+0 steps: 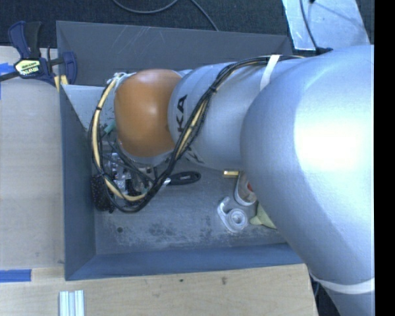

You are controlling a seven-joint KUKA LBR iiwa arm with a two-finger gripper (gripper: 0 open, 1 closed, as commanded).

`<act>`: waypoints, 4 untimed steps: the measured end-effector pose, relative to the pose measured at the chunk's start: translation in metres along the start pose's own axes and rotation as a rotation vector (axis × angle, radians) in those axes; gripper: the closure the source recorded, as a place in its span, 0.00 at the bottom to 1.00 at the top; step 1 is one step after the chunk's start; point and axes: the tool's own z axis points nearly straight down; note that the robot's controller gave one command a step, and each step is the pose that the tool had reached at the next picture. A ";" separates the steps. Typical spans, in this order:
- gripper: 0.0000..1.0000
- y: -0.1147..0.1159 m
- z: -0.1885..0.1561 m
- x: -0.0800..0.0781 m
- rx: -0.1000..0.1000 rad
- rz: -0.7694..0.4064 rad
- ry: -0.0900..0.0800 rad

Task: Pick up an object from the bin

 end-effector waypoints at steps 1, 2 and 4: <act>1.00 -0.001 -0.008 -0.003 -0.001 0.003 -0.002; 1.00 -0.007 0.011 -0.018 0.000 -0.560 -0.002; 1.00 -0.005 -0.186 -0.023 -0.001 -0.566 -0.001</act>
Offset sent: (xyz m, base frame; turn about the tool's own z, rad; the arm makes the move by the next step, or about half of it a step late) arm 0.0166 -0.0056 -0.0167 -0.5631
